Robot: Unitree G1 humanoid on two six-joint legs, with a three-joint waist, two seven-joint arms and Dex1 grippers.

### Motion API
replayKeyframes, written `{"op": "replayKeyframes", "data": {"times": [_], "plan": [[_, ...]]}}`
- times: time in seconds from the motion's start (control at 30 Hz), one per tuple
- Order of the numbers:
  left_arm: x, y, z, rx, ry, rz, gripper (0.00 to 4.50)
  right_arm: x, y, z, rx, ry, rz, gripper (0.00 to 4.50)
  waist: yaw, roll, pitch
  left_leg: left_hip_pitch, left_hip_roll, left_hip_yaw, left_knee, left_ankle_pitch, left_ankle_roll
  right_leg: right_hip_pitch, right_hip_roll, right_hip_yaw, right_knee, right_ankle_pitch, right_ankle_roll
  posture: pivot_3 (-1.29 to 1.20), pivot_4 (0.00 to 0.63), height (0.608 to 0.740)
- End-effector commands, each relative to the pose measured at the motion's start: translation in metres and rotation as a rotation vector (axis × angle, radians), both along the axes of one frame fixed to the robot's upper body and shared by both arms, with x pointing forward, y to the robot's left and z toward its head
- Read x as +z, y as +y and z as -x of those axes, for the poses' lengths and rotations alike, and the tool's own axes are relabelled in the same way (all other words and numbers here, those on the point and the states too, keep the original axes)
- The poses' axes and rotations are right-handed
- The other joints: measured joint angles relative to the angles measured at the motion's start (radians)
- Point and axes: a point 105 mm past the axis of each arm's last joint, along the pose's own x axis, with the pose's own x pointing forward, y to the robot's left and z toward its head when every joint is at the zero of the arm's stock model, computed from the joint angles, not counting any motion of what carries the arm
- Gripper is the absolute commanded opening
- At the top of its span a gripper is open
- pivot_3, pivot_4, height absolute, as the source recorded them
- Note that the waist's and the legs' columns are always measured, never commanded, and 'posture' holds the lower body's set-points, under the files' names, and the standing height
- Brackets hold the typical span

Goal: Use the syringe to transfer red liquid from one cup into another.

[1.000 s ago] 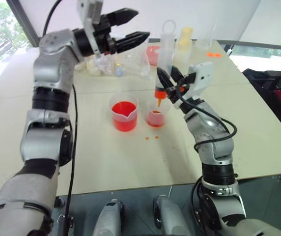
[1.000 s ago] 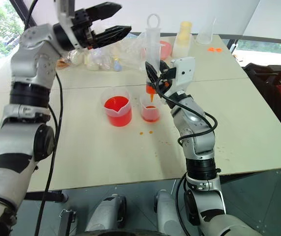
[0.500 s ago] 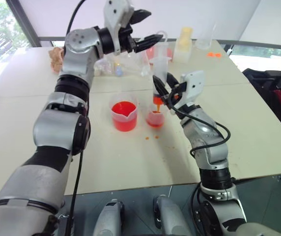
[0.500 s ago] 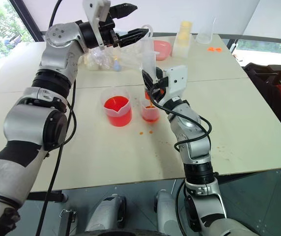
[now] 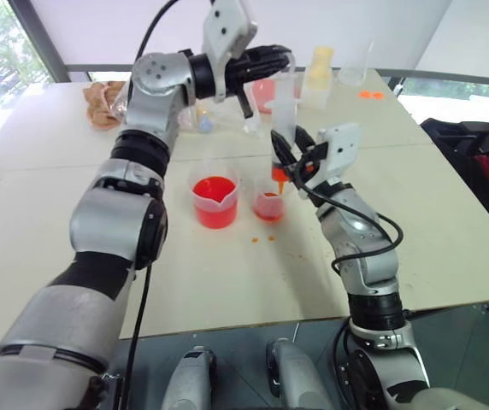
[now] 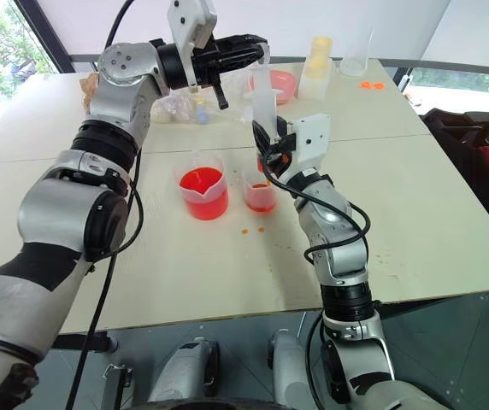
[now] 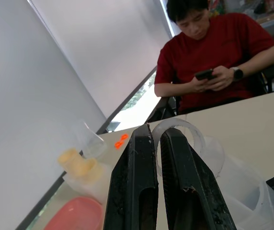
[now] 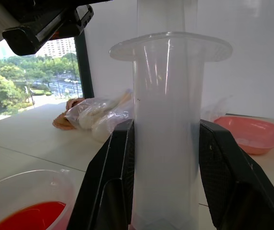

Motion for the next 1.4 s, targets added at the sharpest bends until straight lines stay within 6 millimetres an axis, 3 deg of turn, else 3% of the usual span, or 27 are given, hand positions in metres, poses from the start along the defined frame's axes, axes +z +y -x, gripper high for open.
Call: {"op": "replayKeyframes", "data": {"times": [0.03,0.57,0.9,1.0,1.03,1.3,1.4], "plan": [[0.000,-0.009,0.014,-0.112,-0.001,-0.010,0.04,0.027,0.009,0.013,0.045,-0.114,-0.018,1.30,0.000,0.000,0.000,0.000,0.000,0.000,0.000,0.000,0.000,0.000,0.000,0.000,0.000,0.000,0.000,0.00,0.150,0.740],[-0.057,-0.017,0.026,-0.187,0.162,-0.039,0.04,0.047,0.005,0.016,0.041,-0.171,-0.024,1.30,0.002,0.000,0.000,0.000,0.000,0.000,0.001,0.000,0.000,0.000,0.000,0.000,0.000,0.000,0.000,0.00,0.150,0.740],[-0.067,-0.016,0.028,-0.175,0.196,-0.028,0.04,0.065,-0.004,0.017,0.013,-0.230,-0.019,1.30,0.003,0.000,0.000,0.000,0.000,0.000,0.001,0.000,0.000,0.000,0.000,0.000,0.000,0.000,0.000,0.00,0.150,0.740],[-0.062,-0.015,0.029,-0.184,0.202,-0.006,0.04,0.069,-0.004,0.018,0.015,-0.247,-0.006,1.30,0.003,0.000,0.000,0.000,0.000,0.000,0.001,0.000,0.000,0.000,0.000,0.000,0.000,0.000,0.000,0.00,0.150,0.740],[-0.059,-0.014,0.030,-0.195,0.211,0.007,0.76,0.070,-0.004,0.018,0.017,-0.250,0.000,1.30,0.003,0.000,0.000,0.000,0.000,0.000,0.001,0.000,0.000,0.000,0.000,0.000,0.000,0.000,0.000,0.00,0.150,0.740],[-0.019,0.015,0.043,-0.245,0.242,0.166,4.22,0.090,-0.003,0.032,0.038,-0.296,-0.029,1.30,-0.003,0.000,0.000,0.000,0.001,0.000,0.001,0.000,0.000,0.000,0.000,0.000,0.001,0.000,0.000,0.00,0.150,0.740],[-0.008,0.037,0.043,-0.190,0.244,0.209,4.22,0.091,-0.005,0.035,0.046,-0.280,-0.043,1.30,-0.002,0.001,0.000,0.001,0.001,0.000,0.001,0.000,0.000,0.000,0.001,0.001,0.001,0.000,0.000,0.00,0.150,0.740]]}}
